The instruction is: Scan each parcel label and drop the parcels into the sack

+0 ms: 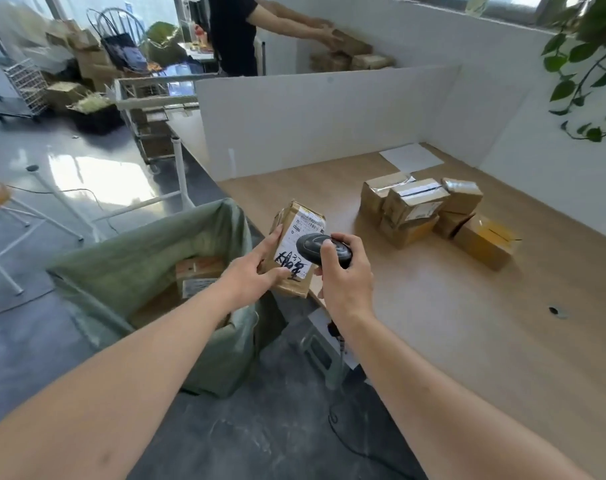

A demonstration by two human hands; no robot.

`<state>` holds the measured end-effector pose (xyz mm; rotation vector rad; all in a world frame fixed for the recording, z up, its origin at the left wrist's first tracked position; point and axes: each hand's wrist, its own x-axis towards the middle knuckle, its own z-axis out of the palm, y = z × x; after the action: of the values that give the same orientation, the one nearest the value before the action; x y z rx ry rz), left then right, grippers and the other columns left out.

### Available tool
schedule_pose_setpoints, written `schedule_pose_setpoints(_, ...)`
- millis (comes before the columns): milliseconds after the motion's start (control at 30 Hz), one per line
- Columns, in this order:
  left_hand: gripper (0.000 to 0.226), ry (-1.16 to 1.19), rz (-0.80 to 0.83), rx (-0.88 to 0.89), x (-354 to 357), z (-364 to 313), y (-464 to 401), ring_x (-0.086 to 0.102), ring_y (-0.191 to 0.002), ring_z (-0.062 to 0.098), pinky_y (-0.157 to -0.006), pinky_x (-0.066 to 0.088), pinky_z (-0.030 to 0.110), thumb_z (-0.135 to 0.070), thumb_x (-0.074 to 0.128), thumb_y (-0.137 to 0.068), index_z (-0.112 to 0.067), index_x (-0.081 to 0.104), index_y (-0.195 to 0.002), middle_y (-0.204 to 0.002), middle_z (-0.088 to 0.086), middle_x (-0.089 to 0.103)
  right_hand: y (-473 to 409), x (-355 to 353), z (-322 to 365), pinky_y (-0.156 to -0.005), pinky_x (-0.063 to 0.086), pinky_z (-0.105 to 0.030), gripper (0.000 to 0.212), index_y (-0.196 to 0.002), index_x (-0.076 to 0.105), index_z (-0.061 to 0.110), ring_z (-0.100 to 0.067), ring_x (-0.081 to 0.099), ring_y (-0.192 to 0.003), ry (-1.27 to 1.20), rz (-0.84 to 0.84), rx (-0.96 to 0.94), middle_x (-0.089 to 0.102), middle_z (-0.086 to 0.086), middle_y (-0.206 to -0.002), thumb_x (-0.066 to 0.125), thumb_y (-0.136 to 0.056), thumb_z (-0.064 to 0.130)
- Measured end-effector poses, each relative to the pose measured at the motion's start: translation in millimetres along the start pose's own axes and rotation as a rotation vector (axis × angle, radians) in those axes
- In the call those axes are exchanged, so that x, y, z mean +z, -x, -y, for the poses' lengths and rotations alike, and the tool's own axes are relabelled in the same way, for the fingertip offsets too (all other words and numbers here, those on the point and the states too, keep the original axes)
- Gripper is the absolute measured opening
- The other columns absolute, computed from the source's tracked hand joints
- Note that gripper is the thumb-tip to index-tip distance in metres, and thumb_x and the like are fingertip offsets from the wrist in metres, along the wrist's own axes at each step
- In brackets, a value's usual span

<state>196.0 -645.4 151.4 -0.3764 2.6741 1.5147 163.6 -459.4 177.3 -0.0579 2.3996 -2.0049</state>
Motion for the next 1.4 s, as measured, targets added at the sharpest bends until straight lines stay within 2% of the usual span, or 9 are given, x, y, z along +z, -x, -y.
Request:
schedule_pose_setpoints(300,0.083,-0.070,-0.074,-0.112,-110,112,38,0.049,-0.142,0.024,-0.123,0.034,0.043,-0.052,0.070,-0.094,-0.088,0.008,-0.137,-0.156,-0.008,0.052,47,136,-1,-0.081,0.065,-0.060,0.016,-0.102,0.060,0.062,-0.019,0.077,-0.096,0.010,0.117,0.061,0.072,0.013,-0.107,0.061,-0.086,0.062)
schedule_pose_setpoints(400,0.085,-0.059,-0.057,-0.161,-132,145,43,0.046,-0.144,0.020,-0.121,0.031,0.033,-0.046,0.071,-0.096,-0.084,0.009,-0.139,-0.157,-0.010,0.051,51,169,-9,-0.083,0.068,-0.052,0.012,-0.112,0.062,0.049,-0.023,0.078,-0.099,0.001,0.162,0.109,0.071,0.010,-0.112,0.066,-0.102,0.044)
schedule_pose_setpoints(567,0.087,-0.113,-0.024,-0.276,-146,192,35,0.047,-0.145,0.024,-0.122,0.035,0.041,-0.046,0.074,-0.094,-0.075,0.013,-0.150,-0.160,-0.009,0.047,44,206,-31,-0.082,0.067,-0.057,0.018,-0.118,0.063,0.048,-0.019,0.077,-0.099,0.048,0.202,0.179,0.071,0.012,-0.113,0.065,-0.100,0.048)
schedule_pose_setpoints(667,0.086,-0.123,0.014,-0.325,-147,219,23,0.057,-0.131,0.021,-0.112,0.044,0.037,-0.046,0.075,-0.093,-0.078,0.015,-0.146,-0.153,-0.006,0.055,30,226,-50,-0.083,0.067,-0.056,0.018,-0.120,0.062,0.048,-0.019,0.076,-0.101,0.077,0.231,0.223,0.070,0.013,-0.114,0.064,-0.102,0.048)
schedule_pose_setpoints(767,0.085,-0.138,0.043,-0.365,-136,244,7,0.061,-0.119,0.020,-0.108,0.048,0.039,-0.048,0.074,-0.091,-0.093,0.011,-0.127,-0.140,-0.005,0.062,13,246,-71,-0.082,0.067,-0.057,0.017,-0.116,0.060,0.054,-0.019,0.077,-0.099,0.095,0.245,0.267,0.071,0.012,-0.113,0.063,-0.099,0.053)
schedule_pose_setpoints(967,0.085,-0.164,0.133,-0.446,-115,280,-22,0.065,-0.098,0.016,-0.093,0.054,0.037,-0.042,0.072,-0.091,-0.085,0.016,-0.139,-0.125,-0.003,0.065,-14,267,-109,-0.083,0.065,-0.059,0.015,-0.114,0.061,0.053,-0.018,0.075,-0.098,0.127,0.278,0.369,0.071,0.016,-0.109,0.063,-0.099,0.050)
schedule_pose_setpoints(1167,0.092,-0.143,0.200,-0.408,-102,309,-39,0.045,-0.136,0.021,-0.100,0.031,0.021,-0.032,0.079,-0.092,-0.070,0.021,-0.153,-0.146,0.002,0.047,-26,277,-131,-0.082,0.065,-0.059,0.013,-0.110,0.060,0.056,-0.017,0.076,-0.094,0.165,0.265,0.424,0.072,0.017,-0.105,0.062,-0.099,0.049)
schedule_pose_setpoints(1300,0.096,-0.212,0.330,-0.387,-96,334,-40,0.051,-0.125,0.019,-0.101,0.038,0.024,-0.033,0.079,-0.089,-0.084,0.016,-0.140,-0.136,-0.002,0.051,-25,282,-137,-0.084,0.065,-0.058,0.020,-0.112,0.062,0.055,-0.015,0.076,-0.095,0.181,0.229,0.446,0.074,0.015,-0.105,0.059,-0.092,0.058)
schedule_pose_setpoints(1400,0.090,-0.273,0.339,-0.419,-95,345,-48,0.050,-0.131,0.024,-0.106,0.041,0.029,-0.035,0.073,-0.091,-0.077,0.017,-0.147,-0.140,0.001,0.047,-20,286,-140,-0.084,0.065,-0.057,0.021,-0.116,0.062,0.052,-0.017,0.076,-0.097,0.180,0.183,0.455,0.074,0.012,-0.109,0.060,-0.095,0.056)
